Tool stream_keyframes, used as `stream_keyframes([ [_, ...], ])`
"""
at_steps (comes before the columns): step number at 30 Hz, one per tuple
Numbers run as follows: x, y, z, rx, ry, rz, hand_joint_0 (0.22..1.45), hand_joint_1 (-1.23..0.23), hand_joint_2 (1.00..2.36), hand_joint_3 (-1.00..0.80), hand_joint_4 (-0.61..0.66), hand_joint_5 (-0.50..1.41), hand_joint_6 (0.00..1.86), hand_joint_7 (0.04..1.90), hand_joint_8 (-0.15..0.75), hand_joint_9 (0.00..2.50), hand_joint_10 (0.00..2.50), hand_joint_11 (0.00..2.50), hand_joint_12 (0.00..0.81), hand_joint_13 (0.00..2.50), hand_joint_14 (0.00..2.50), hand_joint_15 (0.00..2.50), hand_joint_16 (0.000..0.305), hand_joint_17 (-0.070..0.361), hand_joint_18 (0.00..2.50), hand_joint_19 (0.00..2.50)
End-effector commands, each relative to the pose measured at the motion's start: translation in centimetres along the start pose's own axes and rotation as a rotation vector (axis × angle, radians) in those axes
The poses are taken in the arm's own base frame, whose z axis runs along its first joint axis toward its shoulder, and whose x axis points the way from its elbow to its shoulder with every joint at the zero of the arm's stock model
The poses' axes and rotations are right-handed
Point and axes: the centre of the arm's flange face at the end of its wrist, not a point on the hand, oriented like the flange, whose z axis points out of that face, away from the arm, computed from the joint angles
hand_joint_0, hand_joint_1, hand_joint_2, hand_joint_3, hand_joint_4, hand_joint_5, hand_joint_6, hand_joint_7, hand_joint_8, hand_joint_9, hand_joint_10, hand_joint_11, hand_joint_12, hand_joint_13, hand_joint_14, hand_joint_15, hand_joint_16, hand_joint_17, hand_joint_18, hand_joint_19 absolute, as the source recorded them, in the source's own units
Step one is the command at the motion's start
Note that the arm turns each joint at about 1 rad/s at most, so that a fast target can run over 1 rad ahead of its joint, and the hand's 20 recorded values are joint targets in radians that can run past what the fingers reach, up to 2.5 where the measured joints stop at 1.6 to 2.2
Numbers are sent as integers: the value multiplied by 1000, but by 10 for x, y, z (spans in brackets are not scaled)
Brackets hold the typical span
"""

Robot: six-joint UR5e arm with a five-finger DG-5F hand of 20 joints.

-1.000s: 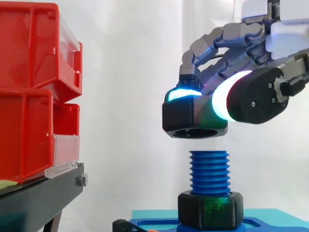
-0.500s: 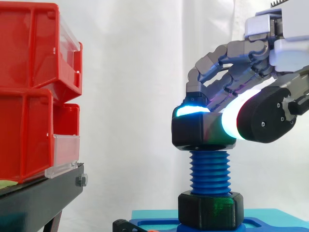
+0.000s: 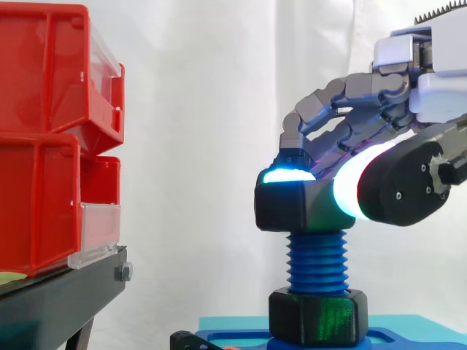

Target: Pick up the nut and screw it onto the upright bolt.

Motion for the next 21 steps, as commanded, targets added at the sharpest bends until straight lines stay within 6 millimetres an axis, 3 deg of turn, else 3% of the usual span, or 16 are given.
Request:
stream_keyframes([
  [1,0,1,0,-5,-1,1,532,-594,1000,-500,220,-180,740,958,268,505,0,0,314,570,1,0,37,82,355,2],
  [21,2,-6,-1,5,23,-13,534,-593,1000,-500,219,-178,737,958,269,514,0,0,309,588,0,3,37,83,375,17],
])
